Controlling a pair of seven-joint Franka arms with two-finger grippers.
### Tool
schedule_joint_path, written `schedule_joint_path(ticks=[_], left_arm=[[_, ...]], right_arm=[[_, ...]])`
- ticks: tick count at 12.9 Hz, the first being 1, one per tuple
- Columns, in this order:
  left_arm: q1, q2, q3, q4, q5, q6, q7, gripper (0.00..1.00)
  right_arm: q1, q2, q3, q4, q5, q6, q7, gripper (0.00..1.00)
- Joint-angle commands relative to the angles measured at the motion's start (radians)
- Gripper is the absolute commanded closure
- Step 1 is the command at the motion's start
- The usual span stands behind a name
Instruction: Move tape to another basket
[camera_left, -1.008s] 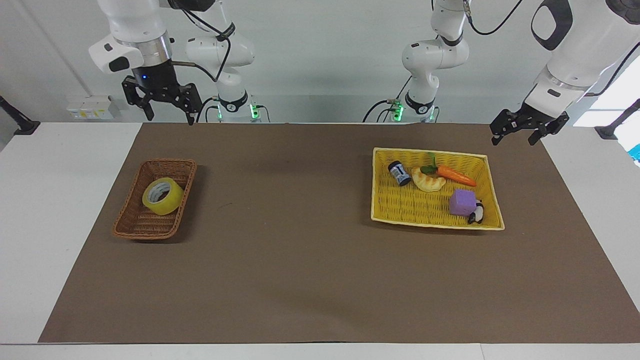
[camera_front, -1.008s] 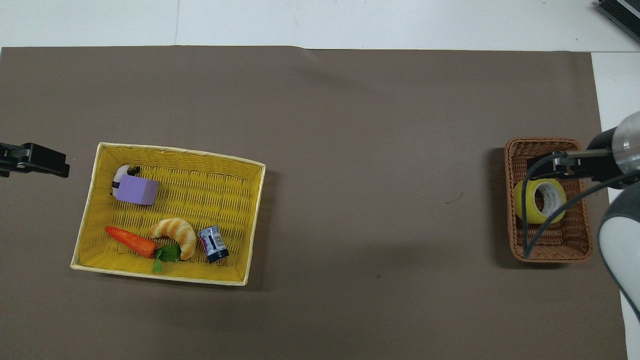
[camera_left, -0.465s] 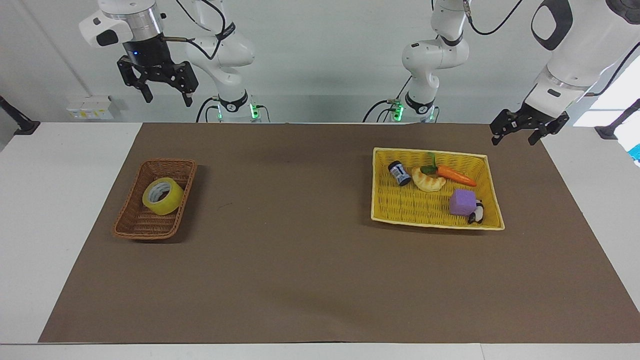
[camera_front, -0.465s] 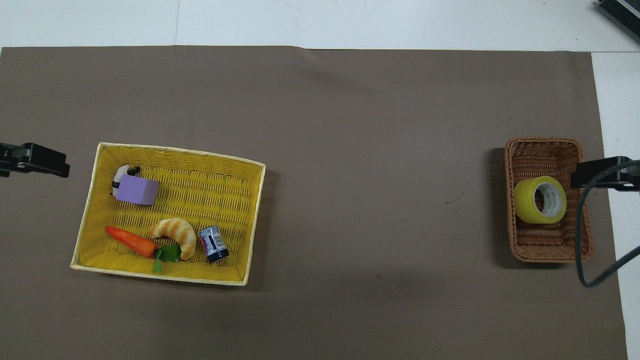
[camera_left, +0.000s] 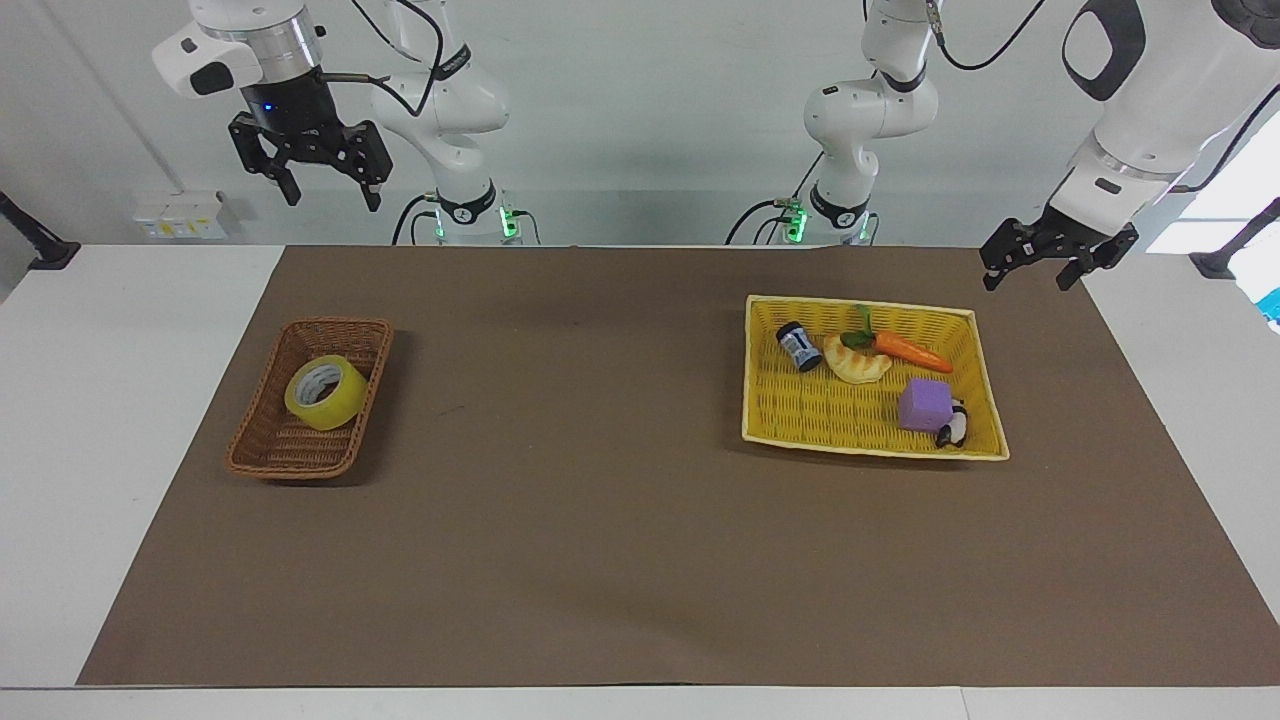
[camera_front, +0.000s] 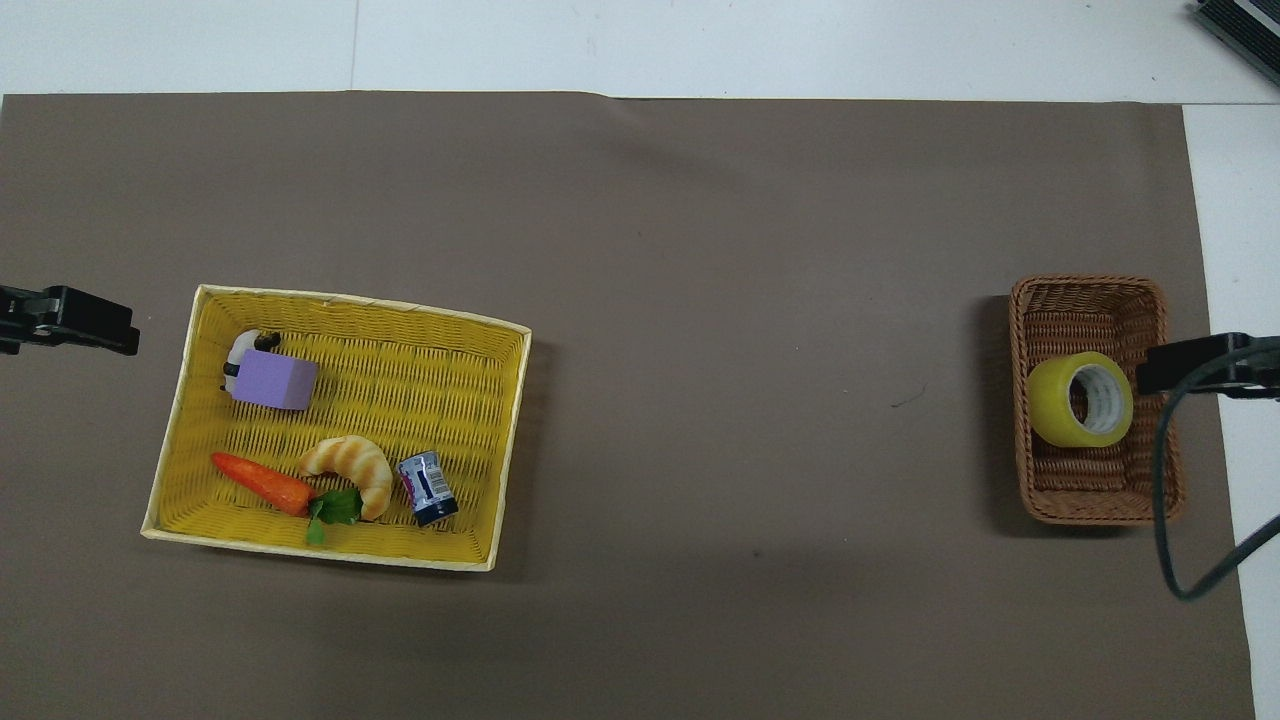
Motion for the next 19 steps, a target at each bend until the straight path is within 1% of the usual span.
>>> schedule_joint_path(ticks=[1, 5, 8, 13, 19], left_arm=[[0.006, 0.009, -0.004, 0.026, 0.010, -0.027, 0.005, 0.00], [0.006, 0.009, -0.004, 0.026, 0.010, -0.027, 0.005, 0.00], [0.006, 0.009, -0.004, 0.026, 0.010, -0.027, 0.005, 0.00], [0.006, 0.009, -0.004, 0.026, 0.010, -0.027, 0.005, 0.00], [0.006, 0.009, -0.004, 0.026, 0.010, -0.027, 0.005, 0.00]], right_arm=[[-0.012, -0.024, 0.002, -0.027, 0.030, -0.005, -0.060, 0.00], [-0.011, -0.027, 0.004, -0.032, 0.033, -0.002, -0.056, 0.00], [-0.015, -0.027, 0.001, -0.032, 0.089, -0.002, -0.022, 0.00], [-0.014, -0.035, 0.001, -0.050, 0.071, -0.007, -0.068, 0.00], [-0.018, -0.040, -0.002, -0.053, 0.071, -0.019, -0.074, 0.00]])
